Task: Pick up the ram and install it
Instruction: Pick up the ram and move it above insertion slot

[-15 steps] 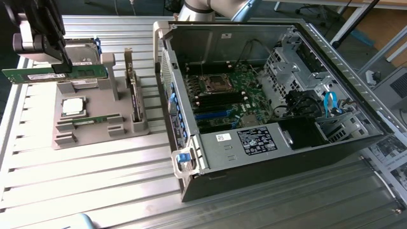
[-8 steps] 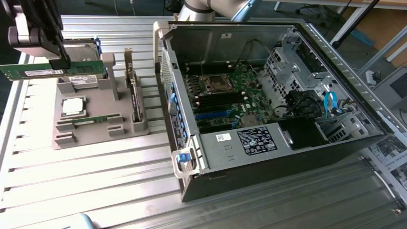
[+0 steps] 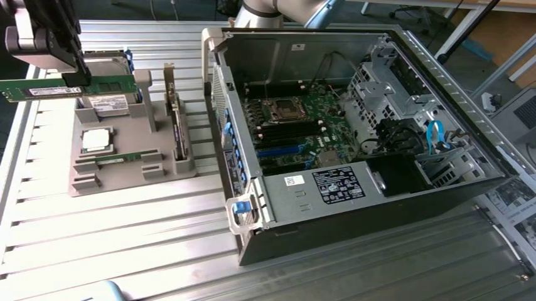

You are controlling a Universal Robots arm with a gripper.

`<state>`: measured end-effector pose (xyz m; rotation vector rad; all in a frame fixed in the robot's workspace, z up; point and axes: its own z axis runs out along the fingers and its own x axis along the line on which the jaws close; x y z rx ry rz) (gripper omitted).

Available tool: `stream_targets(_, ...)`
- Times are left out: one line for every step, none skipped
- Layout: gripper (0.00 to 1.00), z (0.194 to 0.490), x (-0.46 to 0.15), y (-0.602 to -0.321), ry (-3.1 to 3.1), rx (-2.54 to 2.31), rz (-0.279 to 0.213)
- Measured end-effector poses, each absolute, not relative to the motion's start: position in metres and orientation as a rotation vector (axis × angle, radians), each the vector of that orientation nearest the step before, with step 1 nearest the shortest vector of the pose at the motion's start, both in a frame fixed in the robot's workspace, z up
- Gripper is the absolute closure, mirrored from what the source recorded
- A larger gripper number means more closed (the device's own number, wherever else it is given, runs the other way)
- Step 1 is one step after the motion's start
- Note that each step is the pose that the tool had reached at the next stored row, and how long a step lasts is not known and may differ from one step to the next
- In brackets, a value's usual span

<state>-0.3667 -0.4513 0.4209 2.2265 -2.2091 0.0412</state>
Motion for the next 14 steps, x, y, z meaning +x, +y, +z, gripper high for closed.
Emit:
stream_targets(0.88,0.4209,-0.3667,-0.4513,-2.209,2.226,0.041)
stream_targets(0.88,0.4209,-0.3667,-0.4513,-2.209,2.226,0.041)
stream_targets(0.88,0.4209,-0.3667,-0.4513,-2.209,2.226,0.041)
stream_targets(0.88,0.4209,-0.3667,-0.4513,-2.209,2.226,0.041)
stream_targets(0.88,0.4209,-0.3667,-0.4513,-2.209,2.226,0.041)
stream_targets(0.88,0.4209,-0.3667,-0.4513,-2.209,2.226,0.041)
stream_targets(0.88,0.4209,-0.3666,-0.4513,-2.209,2.226,0.041)
stream_targets(0.88,0.4210,-0.3663,-0.4513,-2.209,2.226,0.041)
stream_targets(0.88,0.4210,-0.3659,-0.4513,-2.209,2.226,0.041)
stream_targets(0.88,0.4210,-0.3653,-0.4513,-2.209,2.226,0.041)
stream_targets(0.88,0.4209,-0.3645,-0.4513,-2.209,2.227,0.041)
stream_targets(0.88,0.4210,-0.3637,-0.4513,-2.209,2.226,0.041)
stream_targets(0.88,0.4210,-0.3626,-0.4513,-2.209,2.226,0.041)
stream_targets(0.88,0.4209,-0.3615,-0.4513,-2.209,2.226,0.041)
